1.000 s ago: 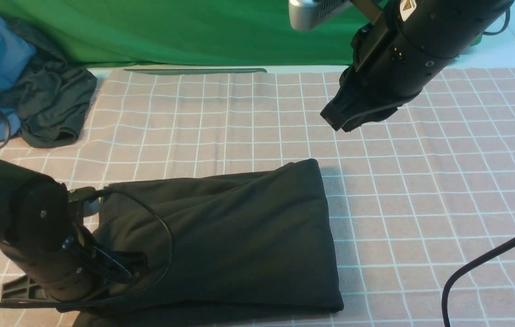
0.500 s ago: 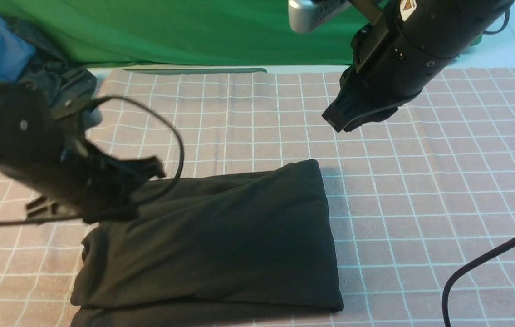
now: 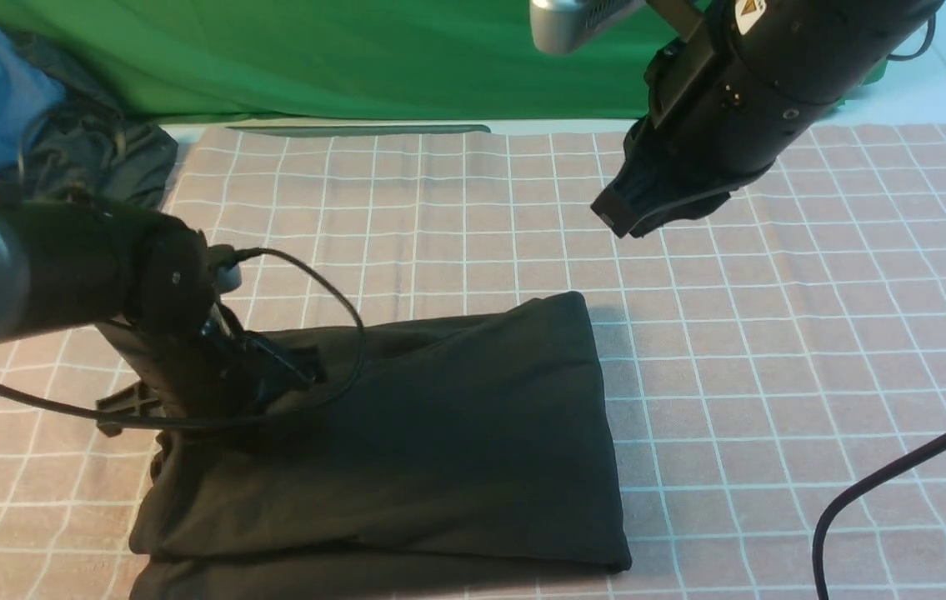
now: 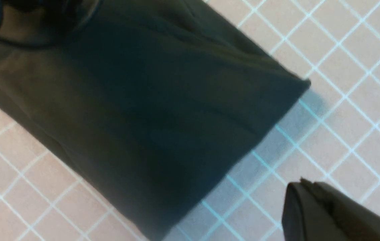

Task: Fold a long-sleeved shirt over a pink coffee tablecloth.

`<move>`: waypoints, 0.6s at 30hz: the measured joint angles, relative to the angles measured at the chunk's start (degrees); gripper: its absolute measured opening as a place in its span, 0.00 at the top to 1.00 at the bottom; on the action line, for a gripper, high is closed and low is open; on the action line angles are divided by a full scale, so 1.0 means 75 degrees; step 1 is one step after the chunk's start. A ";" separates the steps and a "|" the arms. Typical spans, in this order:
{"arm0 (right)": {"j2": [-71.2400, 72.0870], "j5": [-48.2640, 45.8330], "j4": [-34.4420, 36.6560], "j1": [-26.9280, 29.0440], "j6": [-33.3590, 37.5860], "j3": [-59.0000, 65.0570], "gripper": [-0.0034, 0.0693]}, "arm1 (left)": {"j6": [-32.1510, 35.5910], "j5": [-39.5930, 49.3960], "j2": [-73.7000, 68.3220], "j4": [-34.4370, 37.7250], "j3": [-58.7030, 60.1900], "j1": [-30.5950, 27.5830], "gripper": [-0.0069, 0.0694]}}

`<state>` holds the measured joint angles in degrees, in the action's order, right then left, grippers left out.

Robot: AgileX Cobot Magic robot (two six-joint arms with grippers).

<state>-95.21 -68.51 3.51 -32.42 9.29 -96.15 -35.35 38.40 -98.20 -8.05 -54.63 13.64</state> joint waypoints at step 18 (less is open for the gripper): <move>0.0271 0.0307 -0.0019 0.0451 -0.0019 0.0544 0.90 | 0.2766 -0.0092 0.1466 0.4169 0.0189 0.1525 0.89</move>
<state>-93.18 -66.21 3.37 -29.04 9.14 -92.06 -14.61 37.71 -87.20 23.22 -53.22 25.08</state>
